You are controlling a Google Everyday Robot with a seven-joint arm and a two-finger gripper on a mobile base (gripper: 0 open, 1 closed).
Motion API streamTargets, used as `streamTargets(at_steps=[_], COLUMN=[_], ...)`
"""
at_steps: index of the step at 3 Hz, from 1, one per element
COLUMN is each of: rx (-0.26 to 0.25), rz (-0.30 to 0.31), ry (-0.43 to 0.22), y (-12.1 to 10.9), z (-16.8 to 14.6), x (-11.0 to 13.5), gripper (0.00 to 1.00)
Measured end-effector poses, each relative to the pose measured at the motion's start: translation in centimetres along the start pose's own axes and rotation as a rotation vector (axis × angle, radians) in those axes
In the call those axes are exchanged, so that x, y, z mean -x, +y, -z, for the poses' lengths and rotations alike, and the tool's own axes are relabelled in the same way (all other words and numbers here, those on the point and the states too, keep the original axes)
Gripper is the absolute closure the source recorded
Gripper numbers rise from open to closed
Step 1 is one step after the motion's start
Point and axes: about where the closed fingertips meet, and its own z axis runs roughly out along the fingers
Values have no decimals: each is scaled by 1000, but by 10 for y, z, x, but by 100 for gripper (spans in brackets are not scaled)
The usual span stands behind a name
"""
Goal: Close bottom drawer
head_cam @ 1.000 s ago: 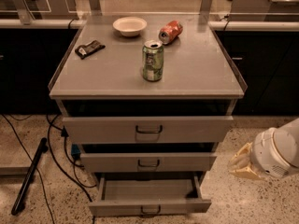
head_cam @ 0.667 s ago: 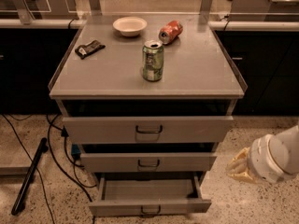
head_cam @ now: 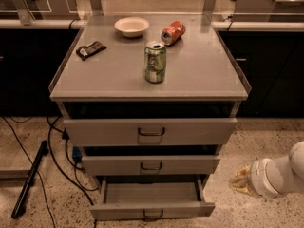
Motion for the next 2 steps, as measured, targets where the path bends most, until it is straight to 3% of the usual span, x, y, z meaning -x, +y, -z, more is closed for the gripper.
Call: streamTargets(at_steps=[1,2], rx=[60,173], rz=[-42,-97], ry=[-7,-20], y=[7,33], z=[-48,-107], x=[-38,-77], gripper=[100,100])
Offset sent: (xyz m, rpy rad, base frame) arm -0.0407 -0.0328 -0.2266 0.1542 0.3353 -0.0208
